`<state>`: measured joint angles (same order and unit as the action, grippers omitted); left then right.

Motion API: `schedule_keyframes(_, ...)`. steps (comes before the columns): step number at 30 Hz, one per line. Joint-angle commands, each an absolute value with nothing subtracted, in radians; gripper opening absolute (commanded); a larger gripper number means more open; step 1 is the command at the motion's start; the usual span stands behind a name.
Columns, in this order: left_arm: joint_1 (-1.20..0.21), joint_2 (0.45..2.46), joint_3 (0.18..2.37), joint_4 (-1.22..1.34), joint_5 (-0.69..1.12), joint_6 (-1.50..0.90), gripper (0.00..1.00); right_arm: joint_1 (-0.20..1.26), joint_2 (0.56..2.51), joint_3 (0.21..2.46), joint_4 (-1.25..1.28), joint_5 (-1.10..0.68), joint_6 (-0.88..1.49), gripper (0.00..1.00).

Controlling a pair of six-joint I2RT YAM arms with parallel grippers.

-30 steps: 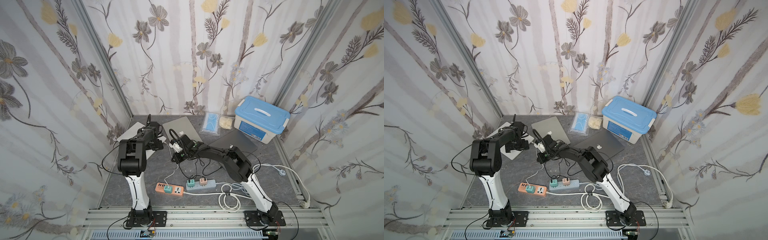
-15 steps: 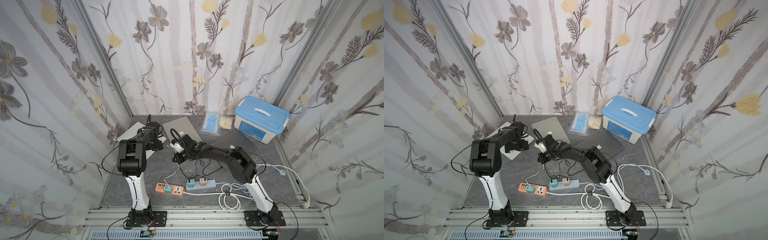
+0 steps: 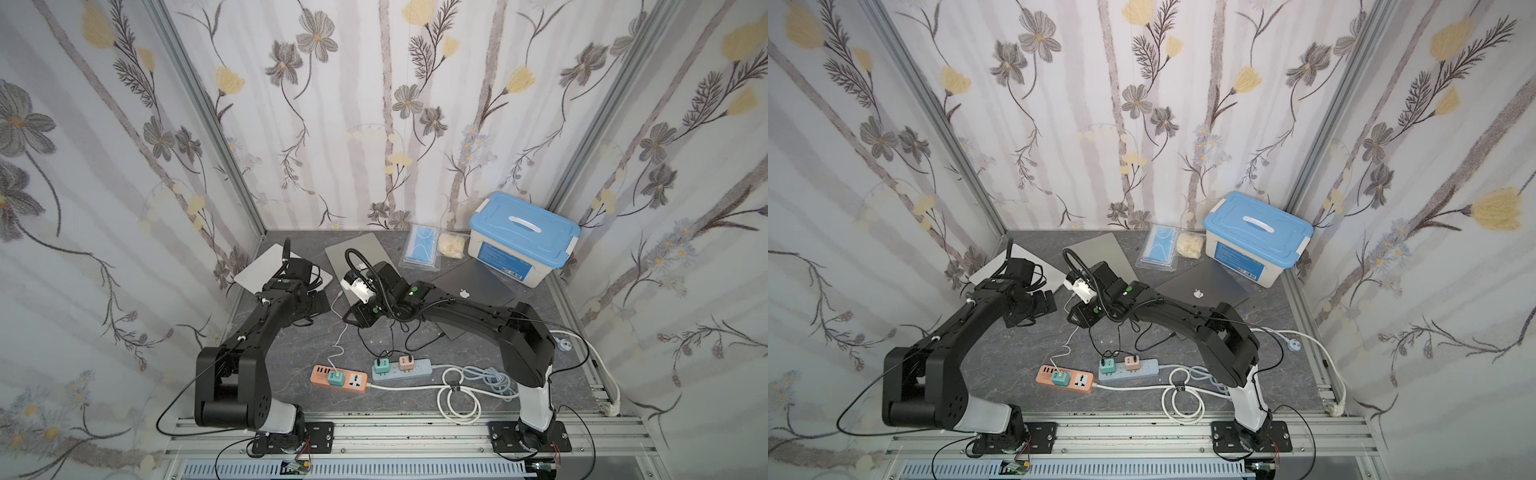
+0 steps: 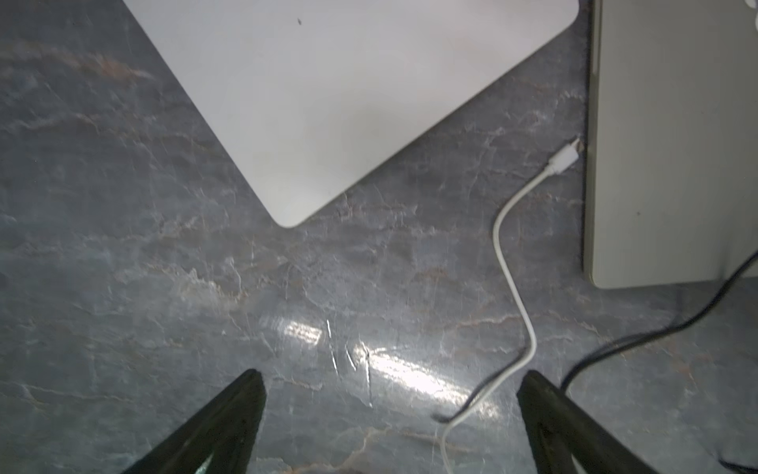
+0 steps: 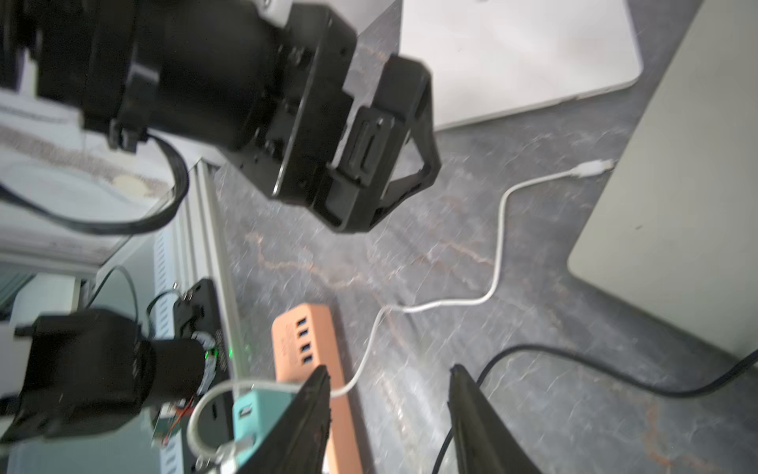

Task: Unplug the laptop charger
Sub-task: Remove the charging cable from the laptop, then remove the charging cable from the plug.

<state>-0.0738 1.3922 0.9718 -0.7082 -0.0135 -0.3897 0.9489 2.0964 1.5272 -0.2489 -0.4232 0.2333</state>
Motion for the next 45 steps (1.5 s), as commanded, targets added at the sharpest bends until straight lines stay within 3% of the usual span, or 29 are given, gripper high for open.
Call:
schedule_keyframes(1, -0.075, 1.271, 0.862, -0.671, 0.089, -0.5, 1.0, 0.997, 2.015, 1.421, -0.153, -0.513, 0.152, 0.53)
schedule_keyframes(11, -0.074, 1.113, 0.729, -0.673, 0.106, -0.551, 1.0, 1.148, 1.949, 1.318, -0.117, -0.524, 0.139, 0.54)
schedule_keyframes(23, -0.073, 1.066, 0.769, -0.7, 0.133, -0.528, 1.0, 1.2, 2.126, 1.503, -0.162, -0.397, 0.18, 0.47)
schedule_keyframes(27, -0.073, 1.049, 0.746, -0.685, 0.117, -0.537, 1.0, 1.208, 2.169, 1.551, -0.217, -0.349, 0.179, 0.3)
schedule_keyframes(45, -0.058, 1.114, 0.774, -0.62, 0.155, -0.531, 1.0, 1.185, 2.166, 1.571, -0.258, -0.276, 0.193, 0.0)
